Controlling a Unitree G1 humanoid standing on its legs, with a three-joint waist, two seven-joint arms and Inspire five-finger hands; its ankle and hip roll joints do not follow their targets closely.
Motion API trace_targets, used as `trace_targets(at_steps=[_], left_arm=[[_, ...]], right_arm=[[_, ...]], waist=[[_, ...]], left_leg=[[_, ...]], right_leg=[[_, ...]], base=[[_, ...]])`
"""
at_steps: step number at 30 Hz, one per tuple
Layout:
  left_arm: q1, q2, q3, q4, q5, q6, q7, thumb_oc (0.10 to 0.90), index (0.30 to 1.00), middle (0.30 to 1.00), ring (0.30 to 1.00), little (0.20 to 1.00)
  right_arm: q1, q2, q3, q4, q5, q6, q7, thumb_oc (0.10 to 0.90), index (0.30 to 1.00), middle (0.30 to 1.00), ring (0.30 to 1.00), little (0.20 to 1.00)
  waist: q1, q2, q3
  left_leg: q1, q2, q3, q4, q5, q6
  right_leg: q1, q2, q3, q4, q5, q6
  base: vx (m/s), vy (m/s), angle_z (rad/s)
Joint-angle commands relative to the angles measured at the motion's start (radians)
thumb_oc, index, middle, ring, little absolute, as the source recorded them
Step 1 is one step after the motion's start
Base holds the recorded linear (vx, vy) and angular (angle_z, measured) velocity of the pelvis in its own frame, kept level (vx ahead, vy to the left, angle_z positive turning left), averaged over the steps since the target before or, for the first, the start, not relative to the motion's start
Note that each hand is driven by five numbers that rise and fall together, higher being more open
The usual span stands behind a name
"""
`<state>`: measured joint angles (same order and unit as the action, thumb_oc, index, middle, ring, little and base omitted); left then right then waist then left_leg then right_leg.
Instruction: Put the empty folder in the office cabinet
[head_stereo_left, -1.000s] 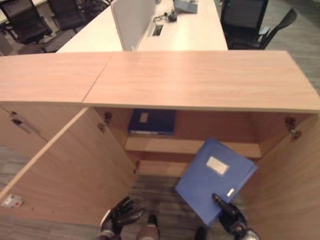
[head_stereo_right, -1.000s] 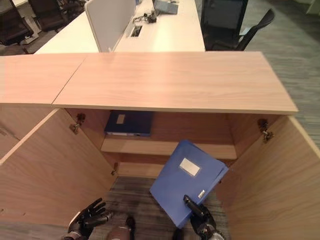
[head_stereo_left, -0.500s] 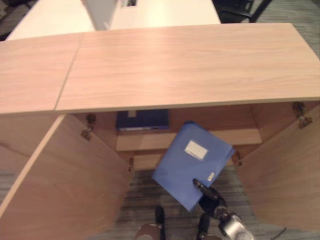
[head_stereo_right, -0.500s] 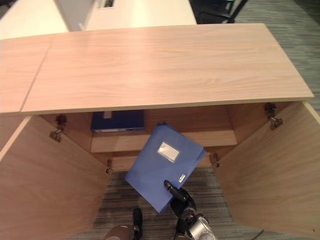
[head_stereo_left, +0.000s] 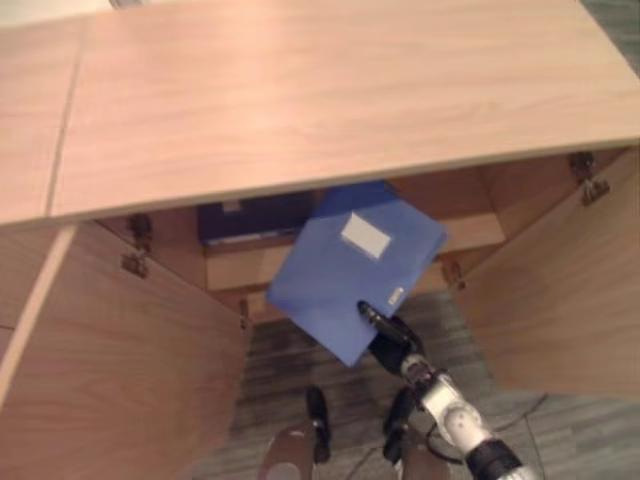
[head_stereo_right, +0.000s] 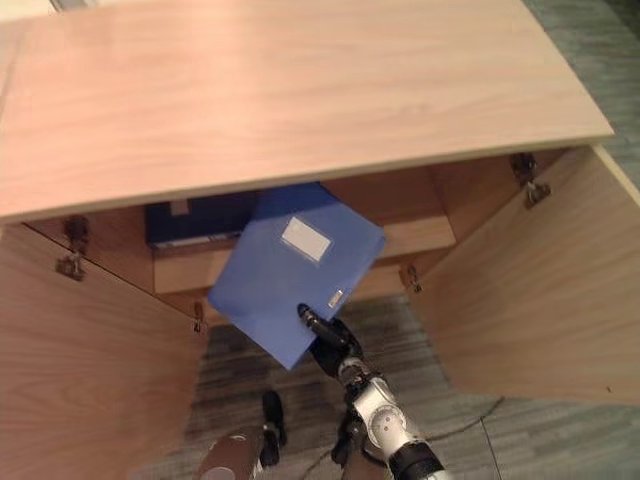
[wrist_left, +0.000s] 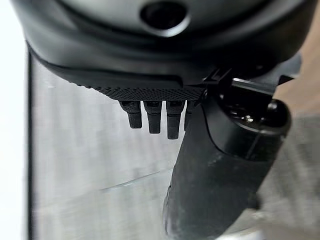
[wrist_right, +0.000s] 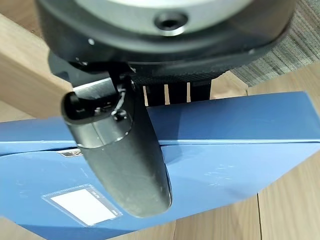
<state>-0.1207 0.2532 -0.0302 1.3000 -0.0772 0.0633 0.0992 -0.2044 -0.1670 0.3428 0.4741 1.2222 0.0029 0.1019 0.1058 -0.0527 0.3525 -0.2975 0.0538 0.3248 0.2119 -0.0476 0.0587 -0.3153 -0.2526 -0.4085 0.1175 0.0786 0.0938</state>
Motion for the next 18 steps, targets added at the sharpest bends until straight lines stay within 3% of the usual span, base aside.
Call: trace_targets(at_steps=[1,9,12,15,18], left_arm=[[0.102,-0.025,-0.007,0.063,-0.095,0.025,0.056,0.8,0.9,0.9,0.9,0.9],[0.111,-0.029,-0.03,0.05,-0.126,0.036,0.081,0.8,0.9,0.9,0.9,0.9],[0.127,-0.004,-0.05,0.017,-0.134,0.024,0.067,0.8,0.9,0.9,0.9,0.9],[0.15,0.03,-0.061,0.0,-0.135,0.017,0.06,0.8,0.9,0.9,0.9,0.9],[0.144,0.067,-0.104,0.005,-0.16,0.012,0.048,0.8,0.9,0.9,0.9,0.9]], right_arm=[[-0.053,0.007,-0.04,-0.135,0.099,-0.148,-0.024,0.4,0.3,0.3,0.3,0.3],[-0.219,-0.044,-0.067,-0.205,0.086,-0.216,-0.104,0.4,0.3,0.3,0.3,0.3],[-0.395,-0.119,-0.138,-0.203,0.101,-0.271,-0.137,0.4,0.3,0.3,0.3,0.3],[-0.512,-0.152,-0.159,-0.17,0.122,-0.283,-0.149,0.4,0.3,0.3,0.3,0.3],[-0.741,-0.187,-0.177,-0.052,0.179,-0.296,-0.17,0.4,0.3,0.3,0.3,0.3]], waist=[[0.013,-0.014,0.038],[0.03,-0.024,0.036],[0.059,-0.019,0.049],[0.079,-0.005,0.06],[0.108,-0.001,0.064]], left_leg=[[-0.055,0.047,-0.089,0.074,-0.038,-0.08],[-0.163,0.062,-0.138,0.081,-0.014,-0.094],[-0.218,0.059,-0.158,0.084,-0.005,-0.092],[-0.234,0.06,-0.166,0.081,0.003,-0.092],[-0.235,0.059,-0.174,0.044,0.022,-0.1]], right_leg=[[0.009,-0.022,0.007,0.028,0.018,0.043],[-0.063,-0.025,-0.014,0.064,-0.004,0.029],[-0.109,-0.035,-0.026,0.098,-0.02,0.024],[-0.121,-0.037,-0.035,0.109,-0.028,0.022],[-0.122,-0.029,-0.05,0.102,-0.034,0.02]], base=[[-0.05,-0.159,0.25],[-0.02,-0.123,0.17],[-0.02,-0.091,0.16],[-0.01,-0.013,0.15],[0.01,-0.01,0.21]])
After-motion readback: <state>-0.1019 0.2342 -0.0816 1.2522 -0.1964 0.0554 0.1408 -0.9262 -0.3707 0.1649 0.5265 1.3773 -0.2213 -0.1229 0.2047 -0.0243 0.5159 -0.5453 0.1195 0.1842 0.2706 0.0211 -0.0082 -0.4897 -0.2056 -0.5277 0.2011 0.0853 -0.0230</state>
